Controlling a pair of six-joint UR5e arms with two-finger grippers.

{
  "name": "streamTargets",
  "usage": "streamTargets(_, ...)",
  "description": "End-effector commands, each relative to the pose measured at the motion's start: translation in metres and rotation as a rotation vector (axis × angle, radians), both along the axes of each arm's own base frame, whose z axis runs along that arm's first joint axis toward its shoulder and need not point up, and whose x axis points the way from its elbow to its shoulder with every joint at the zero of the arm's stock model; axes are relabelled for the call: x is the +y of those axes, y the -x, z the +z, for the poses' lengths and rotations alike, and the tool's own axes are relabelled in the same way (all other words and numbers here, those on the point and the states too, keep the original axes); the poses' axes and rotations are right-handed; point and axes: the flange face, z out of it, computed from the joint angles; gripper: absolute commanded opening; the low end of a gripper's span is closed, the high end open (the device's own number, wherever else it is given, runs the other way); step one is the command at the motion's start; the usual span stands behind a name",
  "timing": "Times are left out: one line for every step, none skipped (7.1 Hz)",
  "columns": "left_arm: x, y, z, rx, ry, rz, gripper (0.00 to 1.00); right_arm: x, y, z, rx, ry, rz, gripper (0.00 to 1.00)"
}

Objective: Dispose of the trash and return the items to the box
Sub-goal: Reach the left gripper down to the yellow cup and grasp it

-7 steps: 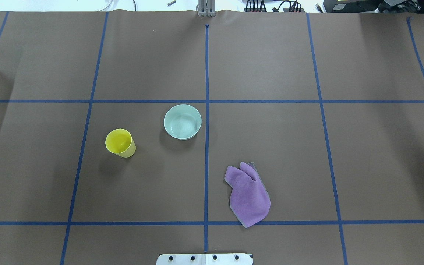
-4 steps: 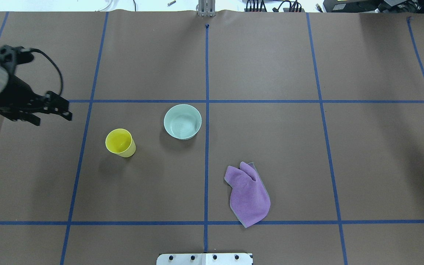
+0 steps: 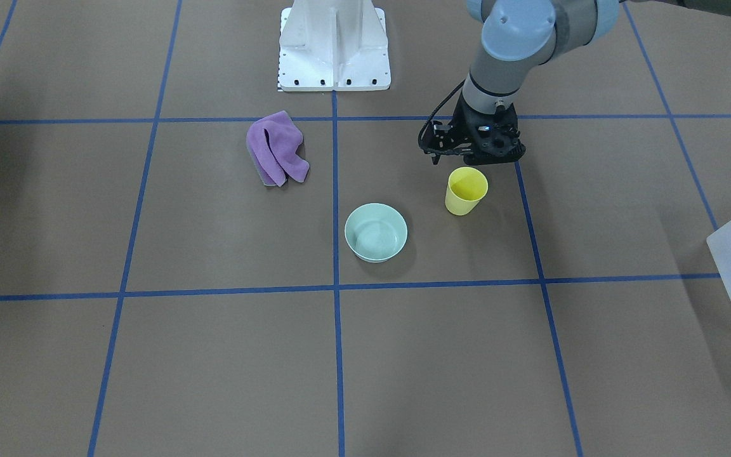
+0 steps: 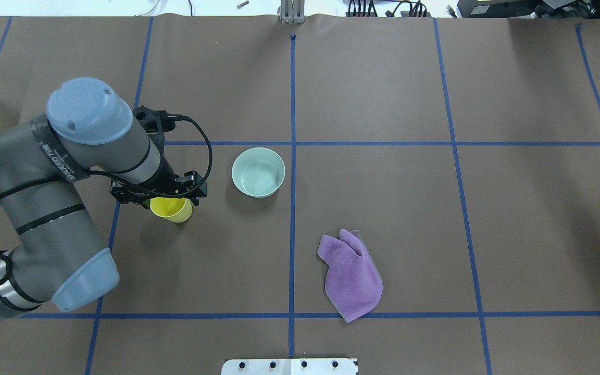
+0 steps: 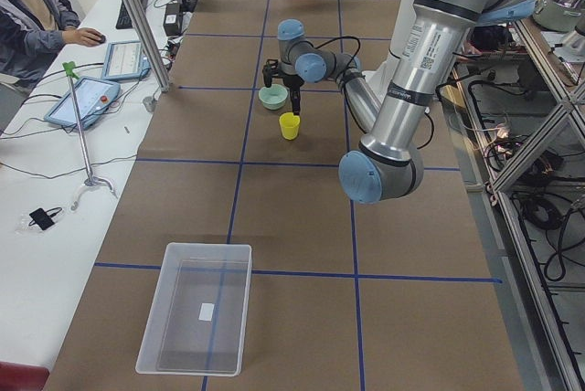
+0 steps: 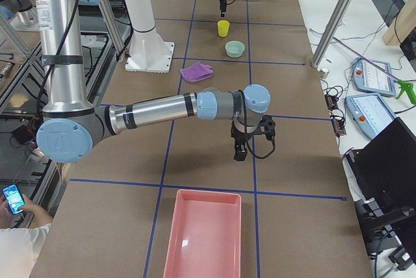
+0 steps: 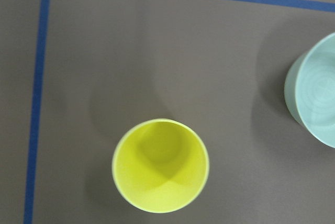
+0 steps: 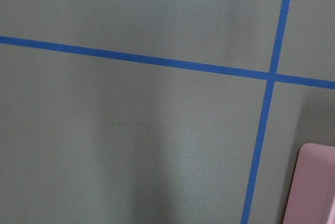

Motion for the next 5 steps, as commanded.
streamTargets(-0.016,-0.033,0.014,0.016,-0.037,0.000,0.98,0.000,0.002,0.000,-0.001,0.000,-0.004,1.00)
streamTargets(-0.022,-0.041,0.018,0.023,-0.040,-0.001,0.98,0.000,0.002,-0.001,-0.001,-0.002,-0.004,1.00)
streamTargets(-0.024,-0.044,0.024,0.012,-0.033,-0.003,0.98,0.000,0.002,-0.001,0.001,-0.001,-0.004,1.00)
streamTargets(-0.018,-0.054,0.029,-0.005,-0.038,0.002,0.98,0.000,0.003,-0.001,0.001,0.000,-0.007,1.00)
streamTargets(-0.013,-0.062,0.035,-0.020,-0.035,0.007,0.87,0.000,0.007,0.000,0.001,0.001,-0.014,1.00)
